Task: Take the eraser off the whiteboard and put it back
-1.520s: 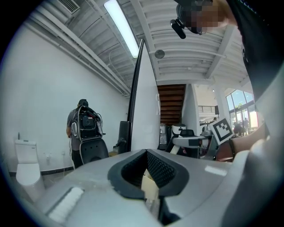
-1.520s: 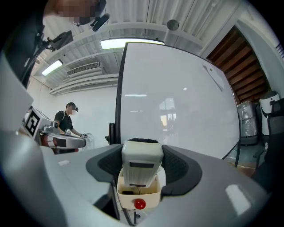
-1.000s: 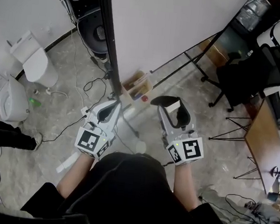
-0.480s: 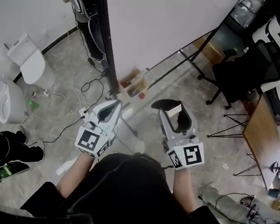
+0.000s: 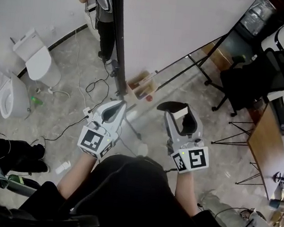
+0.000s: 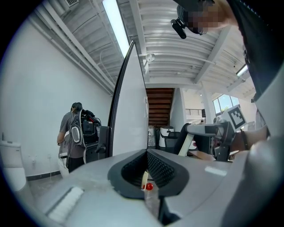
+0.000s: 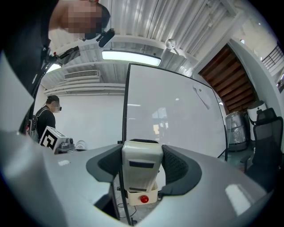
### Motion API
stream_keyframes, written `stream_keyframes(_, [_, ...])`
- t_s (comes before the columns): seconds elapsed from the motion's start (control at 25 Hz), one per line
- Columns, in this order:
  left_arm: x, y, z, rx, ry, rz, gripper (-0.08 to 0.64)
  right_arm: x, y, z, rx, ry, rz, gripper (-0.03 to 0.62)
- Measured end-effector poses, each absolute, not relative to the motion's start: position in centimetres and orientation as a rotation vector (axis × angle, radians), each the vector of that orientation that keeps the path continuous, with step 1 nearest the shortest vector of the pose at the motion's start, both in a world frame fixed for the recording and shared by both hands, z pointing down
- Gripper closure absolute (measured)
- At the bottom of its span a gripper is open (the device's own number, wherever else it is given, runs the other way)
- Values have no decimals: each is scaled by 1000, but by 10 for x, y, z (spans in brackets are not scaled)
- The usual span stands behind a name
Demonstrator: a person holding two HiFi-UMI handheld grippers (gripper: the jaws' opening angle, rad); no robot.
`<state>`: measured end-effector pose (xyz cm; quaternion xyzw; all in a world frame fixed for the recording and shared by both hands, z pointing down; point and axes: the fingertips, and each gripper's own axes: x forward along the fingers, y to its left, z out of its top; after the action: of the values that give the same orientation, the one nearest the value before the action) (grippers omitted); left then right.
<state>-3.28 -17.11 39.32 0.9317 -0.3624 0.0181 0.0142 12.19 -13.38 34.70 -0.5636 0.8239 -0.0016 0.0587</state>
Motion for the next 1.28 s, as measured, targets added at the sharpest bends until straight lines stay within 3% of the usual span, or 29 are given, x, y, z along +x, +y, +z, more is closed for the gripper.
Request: stream_keyframes(1.28, [-25, -185, 395, 2889, -1137, 36, 554, 133, -153, 356, -1698, 2516, -30, 318])
